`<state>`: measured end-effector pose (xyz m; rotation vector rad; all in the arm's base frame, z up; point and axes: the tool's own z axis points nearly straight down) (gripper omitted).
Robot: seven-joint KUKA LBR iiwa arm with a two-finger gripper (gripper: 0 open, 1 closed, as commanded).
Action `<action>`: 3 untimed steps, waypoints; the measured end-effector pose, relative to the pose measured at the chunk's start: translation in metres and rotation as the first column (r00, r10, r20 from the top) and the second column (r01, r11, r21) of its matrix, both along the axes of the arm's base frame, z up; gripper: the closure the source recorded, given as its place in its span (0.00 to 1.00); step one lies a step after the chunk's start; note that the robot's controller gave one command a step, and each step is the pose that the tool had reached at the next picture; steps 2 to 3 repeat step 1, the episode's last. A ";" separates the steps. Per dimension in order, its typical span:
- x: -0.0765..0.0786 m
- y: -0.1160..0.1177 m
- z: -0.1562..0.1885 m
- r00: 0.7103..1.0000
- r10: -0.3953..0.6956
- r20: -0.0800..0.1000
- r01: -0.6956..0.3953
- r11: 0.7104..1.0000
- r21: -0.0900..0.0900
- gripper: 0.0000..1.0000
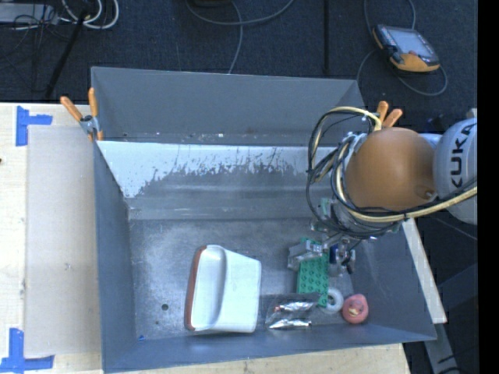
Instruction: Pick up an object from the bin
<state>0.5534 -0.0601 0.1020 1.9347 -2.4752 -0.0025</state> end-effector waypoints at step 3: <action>0.000 -0.001 0.128 0.999 -0.043 0.009 0.043 0.999 0.000 1.00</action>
Offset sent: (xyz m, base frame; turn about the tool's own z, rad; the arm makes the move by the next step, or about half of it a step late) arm -0.0023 -0.0022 0.1247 0.0388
